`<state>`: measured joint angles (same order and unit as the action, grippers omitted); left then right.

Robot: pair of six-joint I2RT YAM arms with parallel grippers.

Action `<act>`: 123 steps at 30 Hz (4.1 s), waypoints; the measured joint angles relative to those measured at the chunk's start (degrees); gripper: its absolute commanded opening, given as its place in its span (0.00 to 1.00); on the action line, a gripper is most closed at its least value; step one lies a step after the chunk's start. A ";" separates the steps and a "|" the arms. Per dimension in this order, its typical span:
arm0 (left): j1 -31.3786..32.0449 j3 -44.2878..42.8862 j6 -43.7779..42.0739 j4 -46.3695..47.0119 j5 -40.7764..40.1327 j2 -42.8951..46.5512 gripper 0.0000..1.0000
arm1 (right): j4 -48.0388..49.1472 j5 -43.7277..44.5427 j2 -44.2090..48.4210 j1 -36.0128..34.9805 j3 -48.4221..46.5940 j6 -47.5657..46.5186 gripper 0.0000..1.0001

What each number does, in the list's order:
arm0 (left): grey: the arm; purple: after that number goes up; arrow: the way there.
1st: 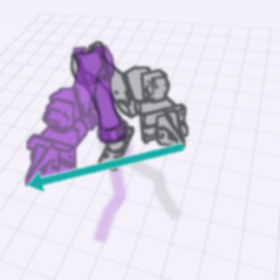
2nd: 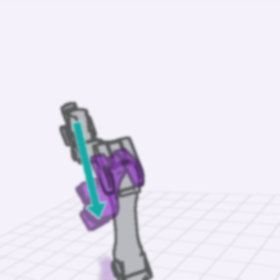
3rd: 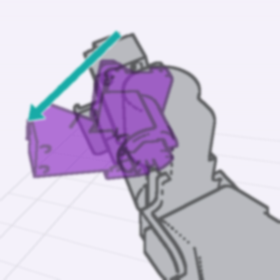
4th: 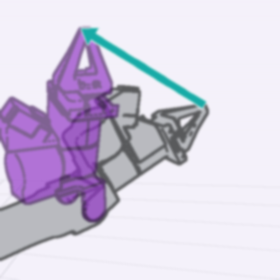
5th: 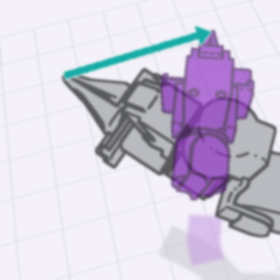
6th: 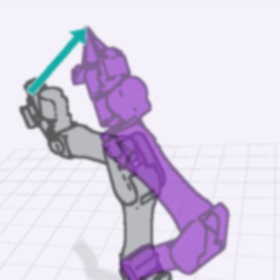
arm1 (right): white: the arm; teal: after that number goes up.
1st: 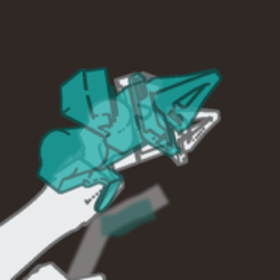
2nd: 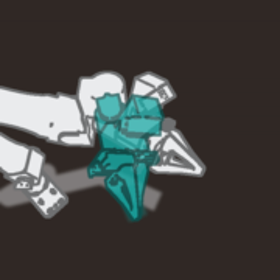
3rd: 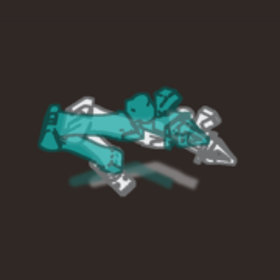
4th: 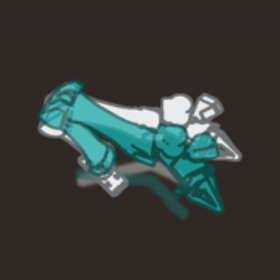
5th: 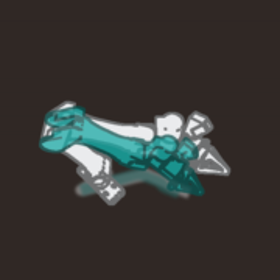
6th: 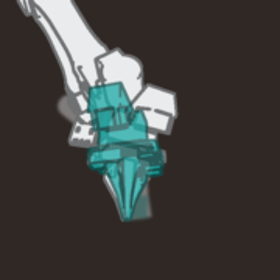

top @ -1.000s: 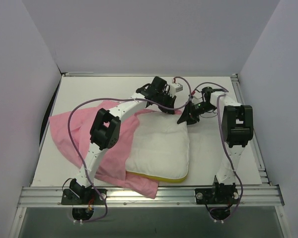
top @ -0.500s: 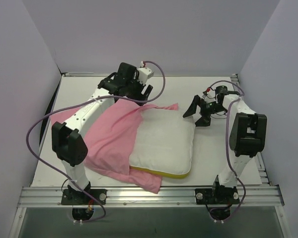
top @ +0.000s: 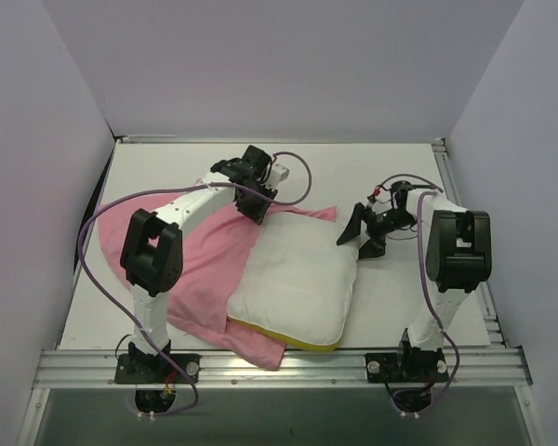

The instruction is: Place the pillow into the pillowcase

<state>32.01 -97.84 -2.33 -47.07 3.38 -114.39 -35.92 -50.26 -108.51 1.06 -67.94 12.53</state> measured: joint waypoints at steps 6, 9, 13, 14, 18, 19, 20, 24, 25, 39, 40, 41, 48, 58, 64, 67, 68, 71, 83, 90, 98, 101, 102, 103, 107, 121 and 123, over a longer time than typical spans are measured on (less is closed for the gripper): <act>1.44 -3.69 -0.79 -1.62 6.21 -2.01 0.00 | 1.18 -3.78 -2.32 -0.55 0.02 1.27 0.00; 4.68 -11.56 -1.16 -3.26 11.65 -5.88 0.00 | 4.74 -6.01 -3.85 -1.88 -0.46 6.16 0.00; 9.09 -29.68 -0.79 -5.31 19.15 -15.69 0.00 | 19.87 -8.41 -4.20 -3.28 0.94 20.76 0.00; 9.64 -33.97 -0.72 -5.20 20.48 -18.27 0.00 | 25.66 -8.76 -4.17 -3.30 1.88 25.29 0.00; 8.79 -42.40 -0.63 -5.16 23.21 -24.00 0.00 | 43.56 -8.79 -4.20 -1.73 4.24 40.46 0.00; 7.96 -42.47 -0.63 -4.92 23.87 -24.17 0.04 | 46.14 -8.57 -4.22 -0.81 3.98 42.36 0.21; 6.78 -42.36 -0.68 -4.87 24.52 -24.20 0.24 | 46.62 -8.50 -4.22 -0.07 3.26 42.88 0.40; 2.82 -37.66 -1.51 -2.71 25.99 -21.51 0.56 | 40.83 -6.58 -4.48 1.97 -3.39 36.85 0.98; 1.97 -34.75 -1.73 -2.34 26.05 -19.76 0.62 | 37.90 -5.97 -4.42 2.19 -5.18 33.75 1.00; -1.20 11.85 -7.32 -1.53 14.45 22.27 0.70 | -1.16 3.78 7.74 6.10 -5.01 -0.07 1.00; -1.18 13.92 -7.32 -1.53 13.77 22.34 0.68 | -1.68 3.13 7.61 4.50 -3.43 -0.52 1.00; -1.14 15.82 -7.30 -1.51 13.03 21.79 0.68 | -1.81 2.43 7.19 2.73 -1.92 -0.74 1.00; -0.96 22.34 -7.58 -0.83 8.66 14.69 0.30 | 2.40 -1.90 1.05 -6.03 1.46 1.60 0.81; 8.85 2.56 -9.33 -4.35 17.11 7.28 0.00 | 26.01 -9.18 1.31 -7.02 8.07 23.87 0.00; 13.38 -3.67 -12.02 -4.39 22.88 6.75 0.43 | 52.63 -10.40 4.17 -7.54 15.91 48.00 0.00; 11.26 1.68 -16.11 -3.45 24.02 8.76 0.62 | 57.75 -10.64 4.17 -7.58 16.22 52.46 0.00; 10.58 4.76 -18.05 -3.69 23.98 10.49 0.63 | 58.66 -10.64 4.17 -7.58 16.31 53.22 0.00; 10.84 15.39 -25.38 -4.22 23.34 18.64 0.74 | 59.89 -10.67 4.17 -7.89 16.61 54.95 0.00; 29.31 39.30 -49.35 5.07 7.52 29.70 0.82 | 61.29 -10.86 4.17 -9.03 16.68 57.77 0.00; 29.09 43.36 -58.10 15.98 -2.49 22.08 0.74 | 59.76 -11.32 4.20 -9.03 16.68 57.29 0.00; 29.66 37.24 -61.90 17.18 -2.51 14.60 0.00 | 63.01 -12.26 4.44 -9.97 16.55 61.24 0.00; 30.60 30.53 -61.83 15.67 2.29 14.49 0.00 | 65.20 -12.59 4.31 -10.97 14.91 63.65 0.00; 30.99 28.52 -61.83 15.61 3.78 14.93 0.00 | 65.51 -12.79 3.93 -11.37 13.66 63.98 0.00; 31.45 26.77 -61.83 15.54 5.40 15.54 0.00 | 65.77 -12.94 3.54 -11.80 12.17 64.00 0.00; 33.11 21.53 -61.77 14.08 12.50 19.82 0.00 | 65.09 -13.00 1.05 -13.90 5.70 60.67 0.00; 33.53 25.09 -59.56 10.43 19.04 23.41 0.19 | 42.32 -7.72 -10.12 -21.40 1.99 28.28 0.00; 33.55 25.40 -56.52 10.64 19.30 24.52 0.41 | 40.72 -6.86 -8.35 -21.31 2.89 24.87 0.00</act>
<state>65.56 -72.44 -58.85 -36.42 22.68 -89.86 4.80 -57.12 -116.86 -20.25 -65.06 37.41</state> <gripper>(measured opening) 0.237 0.121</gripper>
